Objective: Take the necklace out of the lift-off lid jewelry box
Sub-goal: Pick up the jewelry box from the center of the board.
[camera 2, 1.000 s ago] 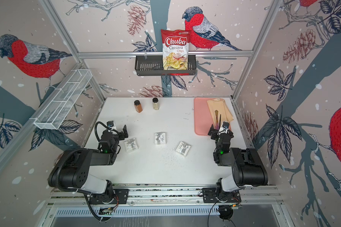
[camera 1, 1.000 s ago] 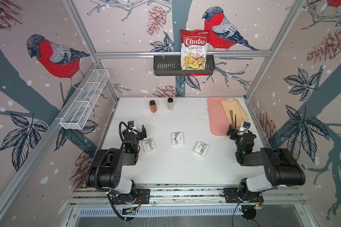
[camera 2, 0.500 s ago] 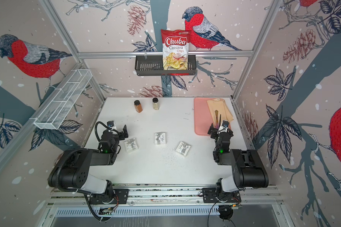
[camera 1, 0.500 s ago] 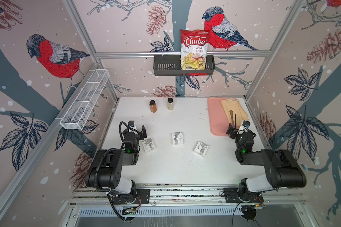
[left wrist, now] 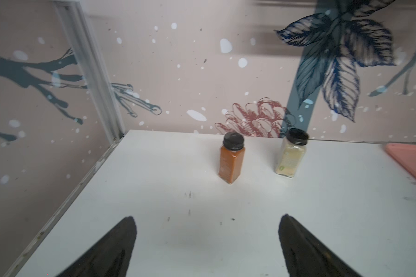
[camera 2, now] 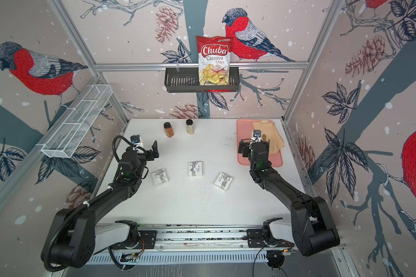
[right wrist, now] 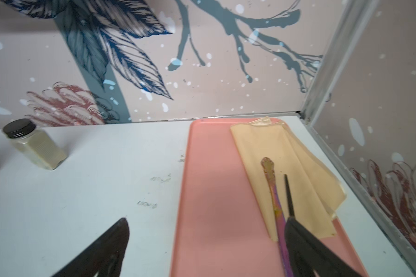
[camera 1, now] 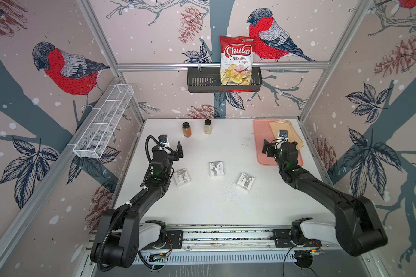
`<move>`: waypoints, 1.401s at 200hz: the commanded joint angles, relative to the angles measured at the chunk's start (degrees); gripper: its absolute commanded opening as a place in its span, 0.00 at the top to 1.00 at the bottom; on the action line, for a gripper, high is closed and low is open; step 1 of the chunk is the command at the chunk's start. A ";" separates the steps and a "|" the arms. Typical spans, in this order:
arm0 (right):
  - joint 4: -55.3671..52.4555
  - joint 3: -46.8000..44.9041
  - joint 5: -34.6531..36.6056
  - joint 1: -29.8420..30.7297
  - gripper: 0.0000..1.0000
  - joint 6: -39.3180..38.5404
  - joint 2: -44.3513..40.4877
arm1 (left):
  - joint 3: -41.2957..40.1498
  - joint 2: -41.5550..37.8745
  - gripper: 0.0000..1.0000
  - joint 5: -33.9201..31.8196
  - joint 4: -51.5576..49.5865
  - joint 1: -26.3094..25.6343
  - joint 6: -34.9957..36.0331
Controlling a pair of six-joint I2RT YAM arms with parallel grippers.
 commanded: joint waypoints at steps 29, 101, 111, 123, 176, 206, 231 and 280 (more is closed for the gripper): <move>-31.39 5.97 -1.62 9.21 0.00 19.55 -1.03 | 6.95 -0.24 0.05 3.71 -11.14 -6.02 -0.53; -42.08 9.85 1.65 23.43 0.00 38.17 8.07 | 11.14 0.12 0.05 8.78 -13.65 -8.11 -1.65; -41.66 9.81 1.42 24.05 0.00 39.89 9.44 | 10.85 -0.36 0.05 9.09 -13.35 -8.17 -1.42; -41.16 9.89 0.70 24.74 0.00 41.95 10.85 | 10.47 -0.97 0.05 9.66 -12.92 -8.17 -1.13; -42.49 10.16 2.76 28.47 0.00 49.93 12.86 | 10.19 -2.00 0.05 10.99 -12.41 -8.16 -1.18; -43.48 9.53 3.04 28.85 0.00 53.06 13.02 | 10.02 -2.41 0.05 11.19 -12.29 -8.09 -1.08; -43.82 8.76 2.88 29.27 0.00 54.46 12.81 | 9.96 -2.64 0.05 11.59 -12.00 -8.12 -1.22; -43.66 8.47 2.64 30.40 0.00 55.21 13.85 | 9.66 -3.26 0.05 11.83 -11.85 -8.15 -1.55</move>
